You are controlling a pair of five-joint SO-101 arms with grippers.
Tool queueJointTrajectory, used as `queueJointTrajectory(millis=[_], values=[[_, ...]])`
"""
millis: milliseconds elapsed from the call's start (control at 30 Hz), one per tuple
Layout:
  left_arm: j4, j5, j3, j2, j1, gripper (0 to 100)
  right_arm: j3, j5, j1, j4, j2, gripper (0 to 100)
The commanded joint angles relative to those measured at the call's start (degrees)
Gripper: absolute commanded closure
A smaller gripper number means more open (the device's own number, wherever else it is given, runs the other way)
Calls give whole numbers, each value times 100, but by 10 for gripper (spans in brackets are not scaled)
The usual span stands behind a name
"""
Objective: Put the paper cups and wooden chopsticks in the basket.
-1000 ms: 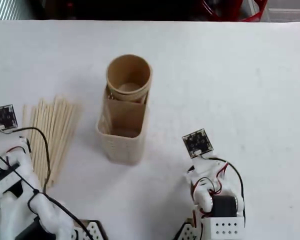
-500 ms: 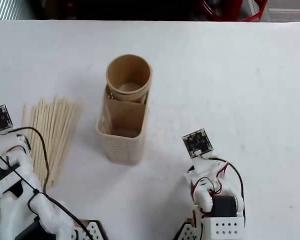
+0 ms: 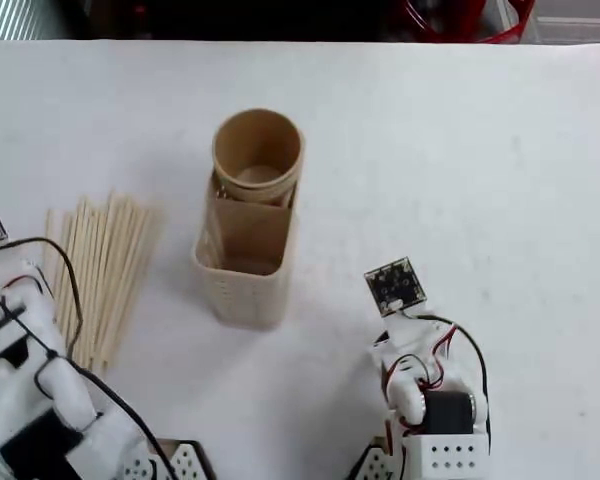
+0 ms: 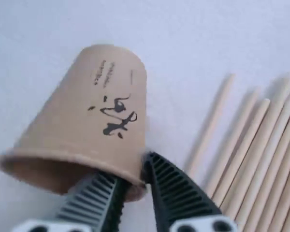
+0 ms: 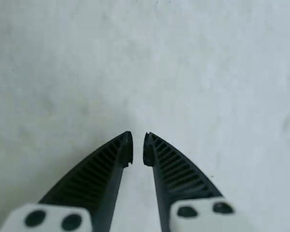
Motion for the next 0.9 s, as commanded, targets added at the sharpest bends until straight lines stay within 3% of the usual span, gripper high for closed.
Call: queueJointTrajectory(millis=[0,167,467,667,867], values=[[-105,53,-721,602,31,976,53,35,66,31,-40,946],[176,18,-1354,576,-259,976,53,35,66,31,-40,946],[3552,-492,-3086,-1481,-48,978,53,35,66,31,-40,946],[5495,-703,-4413,-3196,954,978,53,35,66,31,-40,946],[6866,-870,-5662,-4084,3143,978,53,35,66,31,-40,946]])
